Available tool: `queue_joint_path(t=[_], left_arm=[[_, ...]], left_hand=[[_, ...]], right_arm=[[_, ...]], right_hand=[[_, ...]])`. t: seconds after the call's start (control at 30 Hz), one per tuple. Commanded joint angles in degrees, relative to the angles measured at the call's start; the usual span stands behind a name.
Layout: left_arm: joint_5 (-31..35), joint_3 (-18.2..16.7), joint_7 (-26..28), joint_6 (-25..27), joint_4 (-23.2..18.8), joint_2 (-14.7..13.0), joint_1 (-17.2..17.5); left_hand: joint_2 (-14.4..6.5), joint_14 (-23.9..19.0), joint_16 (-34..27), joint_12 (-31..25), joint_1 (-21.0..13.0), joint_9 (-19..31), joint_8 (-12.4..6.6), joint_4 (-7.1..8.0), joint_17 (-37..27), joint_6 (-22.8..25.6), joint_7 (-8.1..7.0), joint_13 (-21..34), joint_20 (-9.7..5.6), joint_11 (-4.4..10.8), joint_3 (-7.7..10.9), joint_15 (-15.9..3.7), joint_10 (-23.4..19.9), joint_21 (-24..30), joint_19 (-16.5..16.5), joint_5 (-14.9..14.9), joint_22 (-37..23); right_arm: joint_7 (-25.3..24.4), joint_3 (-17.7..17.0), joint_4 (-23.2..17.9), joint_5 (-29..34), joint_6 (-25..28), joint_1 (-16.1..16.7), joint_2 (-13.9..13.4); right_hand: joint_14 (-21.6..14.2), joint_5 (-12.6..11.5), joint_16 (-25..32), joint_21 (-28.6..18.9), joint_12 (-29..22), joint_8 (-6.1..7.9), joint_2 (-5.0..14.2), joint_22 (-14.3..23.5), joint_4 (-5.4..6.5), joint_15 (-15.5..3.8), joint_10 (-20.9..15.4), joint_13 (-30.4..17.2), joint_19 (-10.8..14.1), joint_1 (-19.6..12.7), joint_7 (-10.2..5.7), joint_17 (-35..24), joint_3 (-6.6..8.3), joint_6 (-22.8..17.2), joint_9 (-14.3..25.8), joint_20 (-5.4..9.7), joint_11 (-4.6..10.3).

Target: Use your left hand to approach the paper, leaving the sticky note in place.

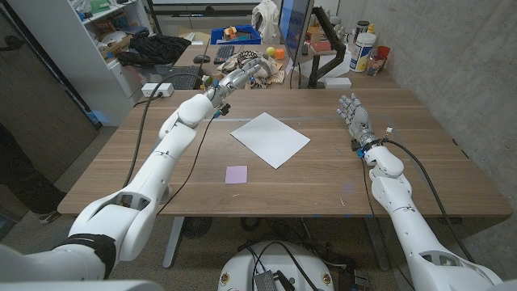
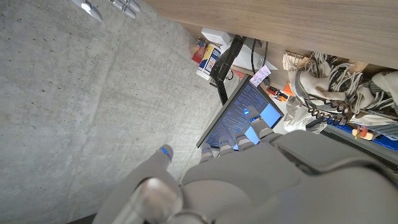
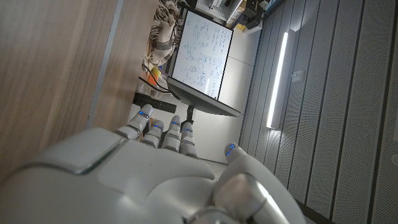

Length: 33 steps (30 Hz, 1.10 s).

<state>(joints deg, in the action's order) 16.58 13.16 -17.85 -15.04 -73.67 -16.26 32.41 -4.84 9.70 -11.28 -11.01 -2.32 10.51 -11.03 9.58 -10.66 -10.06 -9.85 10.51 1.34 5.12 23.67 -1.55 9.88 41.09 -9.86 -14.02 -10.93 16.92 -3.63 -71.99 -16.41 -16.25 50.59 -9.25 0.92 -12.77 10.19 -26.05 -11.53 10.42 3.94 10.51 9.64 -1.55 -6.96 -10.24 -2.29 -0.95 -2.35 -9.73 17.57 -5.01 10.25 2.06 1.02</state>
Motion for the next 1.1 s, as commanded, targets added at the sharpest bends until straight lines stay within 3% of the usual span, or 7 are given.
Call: queue_joint_path(t=[0.03, 0.77, 0.9, 1.1], left_arm=[[4.28, 2.1, -0.85, -0.65, -0.57, -0.81, -1.34], [11.81, 5.72, -0.98, -0.48, -2.24, -2.88, -2.58], [13.06, 6.25, -0.78, -0.55, -2.45, -3.22, -2.74], [14.01, 6.58, -0.84, -0.2, -2.82, -3.41, -2.78]], left_hand=[[-3.2, 6.17, 0.18, -0.07, -1.01, 0.27, -0.15, -0.57, 0.01, -4.16, -0.73, 0.21, 0.11, 0.52, 0.31, -0.79, 4.5, -0.19, -7.97, -0.49, -0.06], [-1.72, 8.21, 0.71, 0.38, -4.72, 0.23, 0.13, -3.28, 0.32, -5.37, -1.9, 0.23, -0.23, 0.68, 1.37, -0.95, 6.44, -1.43, -9.82, -0.51, 0.07], [-0.76, 8.69, 0.69, 0.4, -5.42, 0.24, 0.13, -3.9, 0.29, -5.63, -2.3, 0.25, -0.39, 2.09, 1.17, -0.84, 6.81, -1.7, -10.17, -0.38, 0.05], [-0.29, 8.81, 0.59, 0.33, -5.74, 0.26, 0.09, -4.16, 0.25, -5.72, -2.53, 0.26, -0.37, 2.36, 1.03, -0.77, 6.83, -1.84, -10.32, -0.31, 0.02]], right_arm=[[-0.12, 0.07, 0.22, -0.08, -0.75, 0.13, -0.24], [-0.18, 0.04, 0.15, -0.25, -0.99, 0.49, -0.55], [-0.14, 0.01, 0.08, -0.41, -0.92, 0.55, -0.54], [-0.3, -0.03, -0.07, -0.33, -0.99, 0.7, -0.66]], right_hand=[[-0.23, -0.38, 0.1, 0.06, -0.15, 0.35, 3.84, 0.22, -0.23, -0.44, -0.28, -0.11, 0.07, -0.28, 0.06, -0.11, -0.08, -0.39, 0.17, 2.28, 0.12], [-0.22, -0.4, 0.09, 0.28, -0.16, 0.35, 3.89, 0.23, -0.26, -0.43, -0.3, -0.11, 0.16, -0.35, 0.03, -0.1, -0.04, -0.38, 0.17, 2.27, 0.0], [-0.24, -0.41, 0.09, 0.31, -0.16, 0.35, 3.9, 0.23, -0.27, -0.39, -0.3, -0.11, 0.17, -0.36, 0.05, -0.09, -0.03, -0.39, 0.17, 2.27, 0.01], [-0.23, -0.4, 0.09, 0.37, -0.15, 0.34, 3.88, 0.23, -0.27, -0.42, -0.27, -0.11, 0.2, -0.36, -0.09, -0.1, -0.04, -0.36, 0.17, 2.26, 0.05]])
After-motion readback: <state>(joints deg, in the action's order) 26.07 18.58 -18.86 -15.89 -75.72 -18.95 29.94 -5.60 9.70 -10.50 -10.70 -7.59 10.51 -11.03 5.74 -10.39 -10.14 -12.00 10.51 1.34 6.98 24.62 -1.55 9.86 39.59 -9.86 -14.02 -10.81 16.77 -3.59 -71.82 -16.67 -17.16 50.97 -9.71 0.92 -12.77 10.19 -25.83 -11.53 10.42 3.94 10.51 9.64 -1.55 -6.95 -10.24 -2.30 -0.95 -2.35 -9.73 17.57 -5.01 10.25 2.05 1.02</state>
